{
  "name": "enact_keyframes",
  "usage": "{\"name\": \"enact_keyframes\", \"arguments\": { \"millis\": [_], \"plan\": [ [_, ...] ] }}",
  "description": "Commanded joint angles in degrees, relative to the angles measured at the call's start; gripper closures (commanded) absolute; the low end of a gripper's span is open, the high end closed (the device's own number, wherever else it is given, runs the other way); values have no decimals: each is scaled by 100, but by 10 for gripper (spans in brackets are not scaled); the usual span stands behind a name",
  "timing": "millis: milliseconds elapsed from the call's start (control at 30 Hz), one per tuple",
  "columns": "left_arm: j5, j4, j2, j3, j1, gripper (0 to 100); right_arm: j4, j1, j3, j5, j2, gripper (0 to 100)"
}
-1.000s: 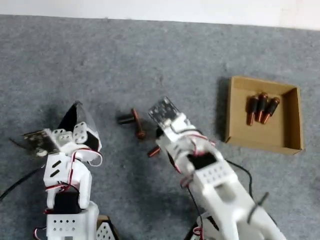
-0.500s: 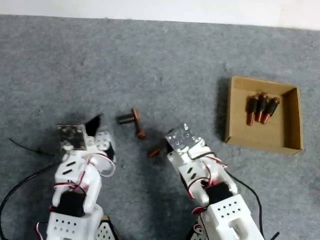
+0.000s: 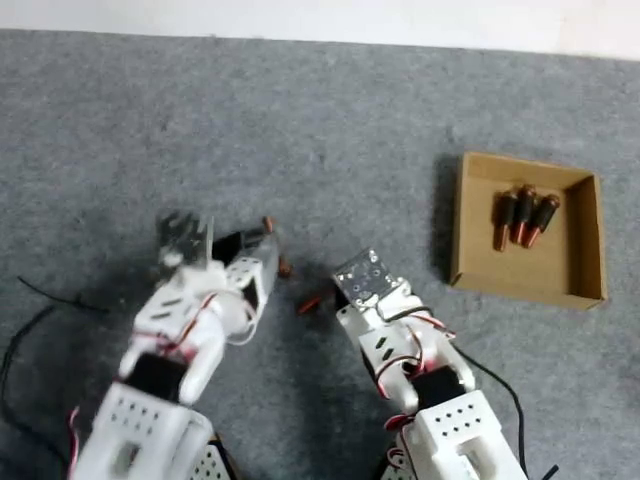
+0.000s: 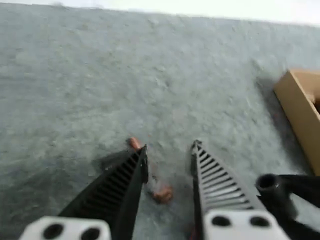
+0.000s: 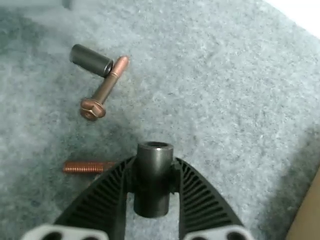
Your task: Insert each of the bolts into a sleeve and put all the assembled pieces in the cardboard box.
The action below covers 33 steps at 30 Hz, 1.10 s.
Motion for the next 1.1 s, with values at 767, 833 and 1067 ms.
{"name": "enact_keyframes", "arguments": {
  "millis": [767, 833, 1067],
  "plan": [
    [1758, -220, 6308, -3196, 84, 720, -154, 84, 48, 9, -154, 994],
    [1758, -431, 6598, -3310, 66, 720, -154, 84, 48, 9, -154, 994],
    [1758, -369, 7530, -3969, 40, 720, -154, 84, 57, 9, -154, 994]
  ]
}}
